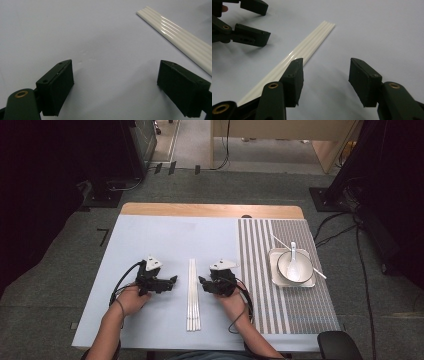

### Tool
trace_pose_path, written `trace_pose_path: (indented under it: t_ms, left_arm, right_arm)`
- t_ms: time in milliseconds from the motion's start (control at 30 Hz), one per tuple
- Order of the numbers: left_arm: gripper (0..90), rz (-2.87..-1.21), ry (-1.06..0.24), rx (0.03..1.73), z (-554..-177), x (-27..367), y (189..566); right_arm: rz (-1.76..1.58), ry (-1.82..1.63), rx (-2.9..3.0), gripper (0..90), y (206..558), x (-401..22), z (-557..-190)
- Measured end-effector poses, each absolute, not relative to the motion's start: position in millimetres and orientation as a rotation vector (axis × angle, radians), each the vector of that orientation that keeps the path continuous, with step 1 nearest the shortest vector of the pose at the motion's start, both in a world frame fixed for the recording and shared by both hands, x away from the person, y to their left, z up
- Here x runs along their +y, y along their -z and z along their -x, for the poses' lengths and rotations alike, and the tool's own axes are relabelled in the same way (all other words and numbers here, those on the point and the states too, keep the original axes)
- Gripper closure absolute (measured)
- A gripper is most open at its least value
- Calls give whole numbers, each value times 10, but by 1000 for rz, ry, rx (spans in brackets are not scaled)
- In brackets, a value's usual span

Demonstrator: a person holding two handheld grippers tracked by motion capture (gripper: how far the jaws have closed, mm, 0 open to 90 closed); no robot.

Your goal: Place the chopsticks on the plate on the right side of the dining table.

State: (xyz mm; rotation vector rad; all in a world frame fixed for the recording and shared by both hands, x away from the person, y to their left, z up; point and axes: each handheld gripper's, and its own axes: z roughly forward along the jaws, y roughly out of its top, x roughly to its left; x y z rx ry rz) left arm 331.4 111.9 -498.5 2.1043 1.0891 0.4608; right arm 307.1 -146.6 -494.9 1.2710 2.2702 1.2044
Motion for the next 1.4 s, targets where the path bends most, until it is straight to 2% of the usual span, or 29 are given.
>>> trace_pose_path:
  t_ms: [933, 1167, 1400]
  left_arm:
    - [135, -2106, -462, 1089, -3314, 1119, 4984]
    - [135, -2106, -462, 1088, -3314, 1119, 4984]
    - [135, -2106, -463, 1089, -3314, 1118, 4984]
  right_arm:
    - [-1247, -1225, 2321, 519, 4993, -1308, -3038]
    - [-1241, -1226, 2319, 549, 4999, -1305, -3033]
    - [-1232, -1219, 2320, 620, 5001, -1324, -3029]
